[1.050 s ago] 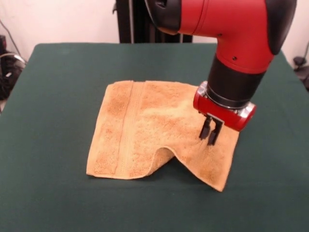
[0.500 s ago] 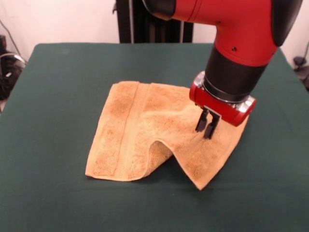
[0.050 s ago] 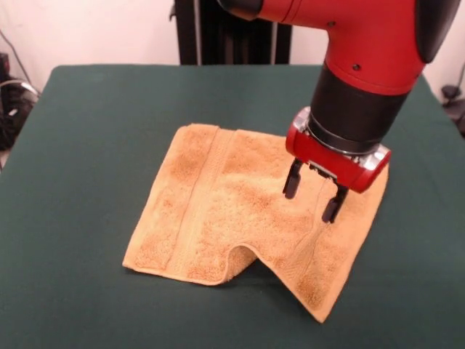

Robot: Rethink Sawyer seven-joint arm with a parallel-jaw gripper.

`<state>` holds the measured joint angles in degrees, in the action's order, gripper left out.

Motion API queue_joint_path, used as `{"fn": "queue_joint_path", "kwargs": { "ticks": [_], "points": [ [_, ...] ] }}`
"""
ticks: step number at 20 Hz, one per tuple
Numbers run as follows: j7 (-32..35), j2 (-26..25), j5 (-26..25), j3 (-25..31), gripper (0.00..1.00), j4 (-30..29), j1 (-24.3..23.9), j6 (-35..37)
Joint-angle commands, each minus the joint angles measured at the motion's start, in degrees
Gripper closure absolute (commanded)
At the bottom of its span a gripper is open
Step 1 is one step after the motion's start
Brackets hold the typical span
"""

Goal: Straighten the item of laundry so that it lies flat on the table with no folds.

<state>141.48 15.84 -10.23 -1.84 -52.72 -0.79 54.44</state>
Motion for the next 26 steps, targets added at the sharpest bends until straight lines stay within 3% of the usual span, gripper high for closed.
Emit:
{"fn": "queue_joint_path", "kwargs": {
  "ticks": [1, 6, 10, 13, 17, 19, 21, 24, 26],
  "points": [
    [-7.4, 0.6, -4.2, 3.3, 0.00, 2.5, 2.8, -1.9],
    [-6.2, 1.9, -7.9, 1.2, 0.00, 2.6, 4.6, -4.0],
    [1.6, 4.0, -7.6, 0.3, 0.00, -4.4, 5.4, -9.0],
    [20.9, 7.6, 3.9, 2.9, 0.00, -21.1, 4.8, -13.1],
    [38.0, 8.9, 18.0, 2.6, 0.00, -31.3, 6.9, -14.6],
    [39.5, 9.6, 23.2, 1.4, 0.00, -34.4, 8.1, -10.9],
    [35.8, 9.8, 24.5, -0.8, 0.00, -36.0, 9.4, -5.8],
    [27.3, 9.4, 19.3, -4.4, 0.00, -36.2, 9.7, -3.1],
    [19.5, 9.0, 13.0, -6.5, 0.00, -35.0, 8.9, -2.5]
  ]
}}
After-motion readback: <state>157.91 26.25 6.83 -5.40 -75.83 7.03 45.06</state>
